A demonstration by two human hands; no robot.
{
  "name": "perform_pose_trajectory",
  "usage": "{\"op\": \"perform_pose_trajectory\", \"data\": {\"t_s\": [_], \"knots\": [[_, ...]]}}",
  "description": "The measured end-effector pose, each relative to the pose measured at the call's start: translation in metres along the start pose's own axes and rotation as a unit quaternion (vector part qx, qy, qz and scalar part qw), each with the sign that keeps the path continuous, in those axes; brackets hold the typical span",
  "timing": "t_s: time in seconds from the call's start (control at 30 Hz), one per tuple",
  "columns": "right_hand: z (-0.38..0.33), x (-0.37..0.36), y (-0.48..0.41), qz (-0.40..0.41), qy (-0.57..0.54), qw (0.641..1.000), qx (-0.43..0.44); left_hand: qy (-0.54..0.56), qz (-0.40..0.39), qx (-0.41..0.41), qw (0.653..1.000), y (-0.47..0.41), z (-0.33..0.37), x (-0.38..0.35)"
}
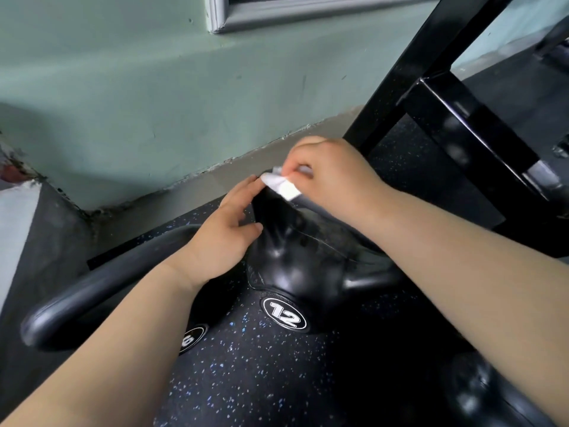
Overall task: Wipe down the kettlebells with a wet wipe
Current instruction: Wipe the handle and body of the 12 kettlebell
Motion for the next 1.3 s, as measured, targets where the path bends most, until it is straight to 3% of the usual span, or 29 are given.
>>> {"op": "perform_pose_trajectory", "data": {"t_s": [0.2,0.3,0.47,0.57,0.67,0.77,0.87,0.97,1.2,1.3], "knots": [[0.016,0.025,0.04,-0.053,-0.022,0.998,-0.003,-0.013,0.001,-0.021,1.0,-0.001,-0.002,0.003],[0.041,0.056,0.07,-0.03,-0.011,0.998,-0.055,-0.016,0.005,-0.031,0.999,-0.003,-0.003,0.003],[0.057,0.077,0.1,-0.011,0.015,0.998,-0.062,-0.016,0.013,-0.047,0.999,-0.006,0.001,0.005],[0.056,0.082,0.104,-0.017,-0.03,0.994,-0.101,-0.074,0.025,-0.097,0.992,0.0,0.009,0.0],[0.059,0.078,0.079,-0.008,-0.119,0.973,-0.195,-0.153,0.033,-0.167,0.973,0.006,0.021,-0.015],[0.055,0.056,0.035,0.005,-0.178,0.958,-0.225,-0.15,0.033,-0.169,0.974,0.004,0.025,-0.018],[0.048,0.017,0.007,-0.057,-0.259,0.925,-0.271,-0.152,0.028,-0.171,0.973,0.001,0.022,-0.016],[0.055,-0.003,0.01,-0.136,-0.26,0.912,-0.285,-0.14,0.025,-0.175,0.974,0.001,0.022,-0.015],[0.124,0.042,0.085,-0.257,-0.265,0.836,-0.405,-0.14,0.032,-0.167,0.975,0.0,0.017,-0.016],[0.125,0.042,0.083,-0.264,-0.258,0.836,-0.405,-0.142,0.04,-0.165,0.975,0.001,0.015,-0.019]]}}
Point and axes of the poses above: each hand's wrist, its own y-axis away from the middle knuckle, its own x-axis out of the back of the hand, z = x × y, the point moved 7 cm from there along -y, towards the middle knuckle, and after that the axes turned 15 degrees about z, right-handed, at the moved point
